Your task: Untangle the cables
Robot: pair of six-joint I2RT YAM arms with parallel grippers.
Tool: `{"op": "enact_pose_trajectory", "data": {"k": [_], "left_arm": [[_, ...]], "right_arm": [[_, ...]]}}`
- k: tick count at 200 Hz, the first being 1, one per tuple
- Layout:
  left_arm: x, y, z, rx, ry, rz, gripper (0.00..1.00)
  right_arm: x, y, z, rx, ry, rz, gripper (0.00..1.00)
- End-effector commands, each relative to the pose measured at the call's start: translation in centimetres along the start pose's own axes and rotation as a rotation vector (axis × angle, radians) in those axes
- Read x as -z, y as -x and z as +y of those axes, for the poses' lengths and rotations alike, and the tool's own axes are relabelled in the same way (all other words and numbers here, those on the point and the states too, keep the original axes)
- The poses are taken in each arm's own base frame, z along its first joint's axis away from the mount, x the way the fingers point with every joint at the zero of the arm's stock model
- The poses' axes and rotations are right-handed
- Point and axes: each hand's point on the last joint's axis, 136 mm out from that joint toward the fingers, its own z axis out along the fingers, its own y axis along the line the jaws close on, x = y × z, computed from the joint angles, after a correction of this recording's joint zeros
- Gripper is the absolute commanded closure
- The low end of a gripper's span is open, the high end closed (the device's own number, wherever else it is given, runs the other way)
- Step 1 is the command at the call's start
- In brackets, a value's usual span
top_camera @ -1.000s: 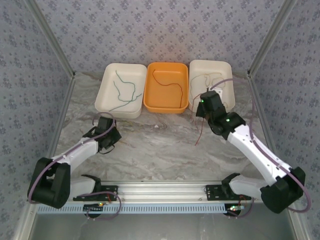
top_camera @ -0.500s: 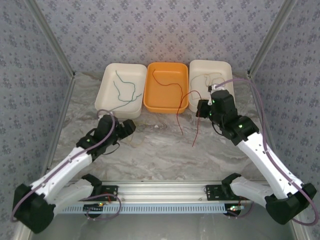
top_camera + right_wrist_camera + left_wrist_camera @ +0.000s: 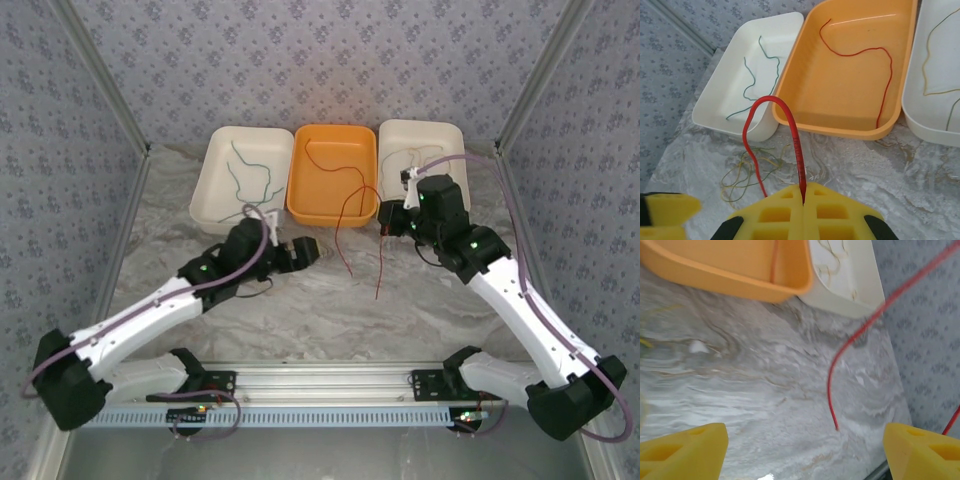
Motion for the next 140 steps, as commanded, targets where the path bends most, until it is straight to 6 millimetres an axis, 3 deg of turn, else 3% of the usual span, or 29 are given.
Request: {"op": "enact_pose_trajectory", "data": {"k": [1, 37, 60, 74, 88, 111, 140], "left_arm": [[-2.0, 0.0, -2.5, -0.112, -0.035, -0.010, 0.17], [-5.8, -1.9, -3.0, -0.216, 0.016, 0.018, 0.15], [-7.6, -1.8, -1.1, -0.250, 0.138, 0.010, 0.15], [-7.8, -0.9, 0.1, -0.268, 0.211, -0.039, 0.19], [-7.5, 0.1, 1.2, -0.296, 0.283, -0.084, 0.34], [-6.8, 1.5, 2.7, -0.371, 0.408, -0.109, 1.00], [-5.0, 3.8, 3.5, -0.450, 0.481, -0.132, 1.00]], "right_arm": [[1.2, 1.4, 1.8, -0.022, 0.069, 0.003, 1.00], [1.9, 1.3, 2.6, -0.035, 0.108, 0.024, 1.00], [2.4, 1.3, 2.8, -0.038, 0.116, 0.029, 1.00], [2.6, 1.1, 2.9, -0.039, 0.123, 0.037, 1.00], [2.8, 0.6, 2.8, -0.035, 0.119, 0.056, 1.00], [3.2, 0.1, 2.1, -0.012, 0.086, 0.071, 1.00], [3.6, -0.8, 0.8, 0.036, 0.041, 0.100, 1.00]]}}
